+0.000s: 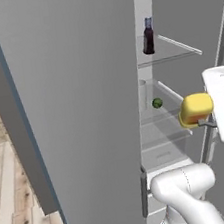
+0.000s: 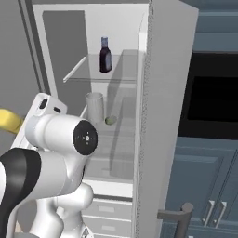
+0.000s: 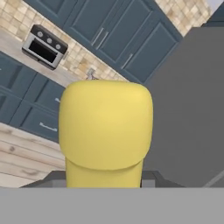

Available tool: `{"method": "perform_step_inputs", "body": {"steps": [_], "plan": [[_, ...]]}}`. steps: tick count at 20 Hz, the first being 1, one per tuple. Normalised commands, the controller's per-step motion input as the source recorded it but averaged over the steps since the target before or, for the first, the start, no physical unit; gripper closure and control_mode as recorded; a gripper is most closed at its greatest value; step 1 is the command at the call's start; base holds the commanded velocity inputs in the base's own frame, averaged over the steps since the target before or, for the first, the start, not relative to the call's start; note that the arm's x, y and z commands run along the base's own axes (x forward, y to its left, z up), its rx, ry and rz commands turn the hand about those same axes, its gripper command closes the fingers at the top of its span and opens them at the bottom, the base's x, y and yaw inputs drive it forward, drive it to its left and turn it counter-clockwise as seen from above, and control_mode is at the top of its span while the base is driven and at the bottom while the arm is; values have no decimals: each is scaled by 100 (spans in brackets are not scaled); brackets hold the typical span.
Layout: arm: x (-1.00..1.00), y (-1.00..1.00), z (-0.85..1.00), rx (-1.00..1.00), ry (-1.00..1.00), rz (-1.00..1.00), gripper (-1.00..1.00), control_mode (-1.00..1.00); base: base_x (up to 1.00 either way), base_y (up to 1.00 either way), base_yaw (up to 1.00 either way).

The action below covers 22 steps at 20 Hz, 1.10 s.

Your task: Place the condiment bottle and mustard from the counter to the top shelf of the fridge. If the existing items in the fridge are on the top shelf, move them to other shelves.

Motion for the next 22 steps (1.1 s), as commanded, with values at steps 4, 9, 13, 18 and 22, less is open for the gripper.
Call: {"method": "perform_step_inputs", "body": {"steps": [4, 9, 13, 18, 22], "plan": [[0, 0, 0, 0, 0, 0, 100, 100, 1, -22, 0], [0, -1, 10, 5, -5, -10, 100, -100, 0, -1, 0], [2, 0, 46, 16, 0, -38, 100, -100, 0, 0, 0], [32, -3, 45, 23, 4, -47, 100, -100, 0, 0, 0], [40, -9, 37, 28, 21, -43, 100, -100, 0, 0, 0]]}}
